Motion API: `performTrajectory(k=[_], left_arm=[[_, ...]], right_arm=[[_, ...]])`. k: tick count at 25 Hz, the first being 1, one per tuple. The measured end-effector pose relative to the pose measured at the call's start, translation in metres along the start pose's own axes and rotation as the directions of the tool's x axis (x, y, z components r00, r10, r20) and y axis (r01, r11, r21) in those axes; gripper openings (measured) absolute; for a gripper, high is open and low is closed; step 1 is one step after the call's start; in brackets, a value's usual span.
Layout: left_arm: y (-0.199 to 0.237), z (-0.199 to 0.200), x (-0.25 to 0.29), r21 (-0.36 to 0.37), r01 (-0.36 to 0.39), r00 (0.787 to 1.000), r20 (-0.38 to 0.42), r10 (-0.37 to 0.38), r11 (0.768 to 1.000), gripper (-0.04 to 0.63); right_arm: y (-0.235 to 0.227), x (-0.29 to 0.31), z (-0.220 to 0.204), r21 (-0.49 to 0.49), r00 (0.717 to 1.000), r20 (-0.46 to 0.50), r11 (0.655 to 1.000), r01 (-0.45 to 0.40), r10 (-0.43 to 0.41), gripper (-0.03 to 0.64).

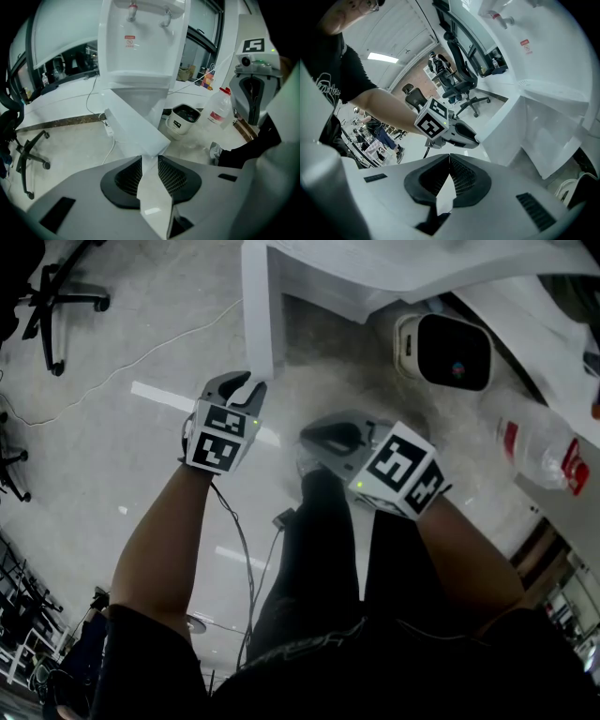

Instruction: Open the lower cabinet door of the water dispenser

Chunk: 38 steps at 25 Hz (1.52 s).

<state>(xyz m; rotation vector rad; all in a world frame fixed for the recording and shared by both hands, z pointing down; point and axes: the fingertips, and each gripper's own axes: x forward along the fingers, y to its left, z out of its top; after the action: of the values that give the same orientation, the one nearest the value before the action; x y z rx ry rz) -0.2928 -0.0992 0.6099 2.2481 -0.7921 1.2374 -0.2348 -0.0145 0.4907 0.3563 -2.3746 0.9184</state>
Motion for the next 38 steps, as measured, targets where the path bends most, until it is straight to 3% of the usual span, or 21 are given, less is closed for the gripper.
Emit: performTrajectory(k=[16, 23, 28, 38], left_arm=[[0.033, -0.018, -0.012, 0.09, 0.035, 0.999, -0.035, -0.032, 0.995, 0.104], [0.048, -0.028, -0.016, 0.117, 0.053, 0.996, -0.072, -0.045, 0.992, 0.104], [0.058, -0.031, -0.021, 0.186, 0.041, 0.995, -0.101, -0.022, 0.982, 0.104], [0.084, -0.04, -0.028, 0.192, 0.026, 0.989, -0.145, 0.003, 0.981, 0.104]], right_arm=[[-0.003, 0.028, 0.019, 0.005, 1.0, -0.02, 1.0, -0.015, 0.015, 0.014], [-0.001, 0.035, 0.03, -0.057, 0.999, -0.046, 0.998, -0.004, 0.001, 0.014], [-0.003, 0.035, 0.037, -0.051, 0.999, -0.047, 0.999, 0.005, -0.007, 0.014], [-0.005, 0.035, 0.05, -0.037, 0.999, -0.038, 0.999, 0.017, -0.018, 0.014]])
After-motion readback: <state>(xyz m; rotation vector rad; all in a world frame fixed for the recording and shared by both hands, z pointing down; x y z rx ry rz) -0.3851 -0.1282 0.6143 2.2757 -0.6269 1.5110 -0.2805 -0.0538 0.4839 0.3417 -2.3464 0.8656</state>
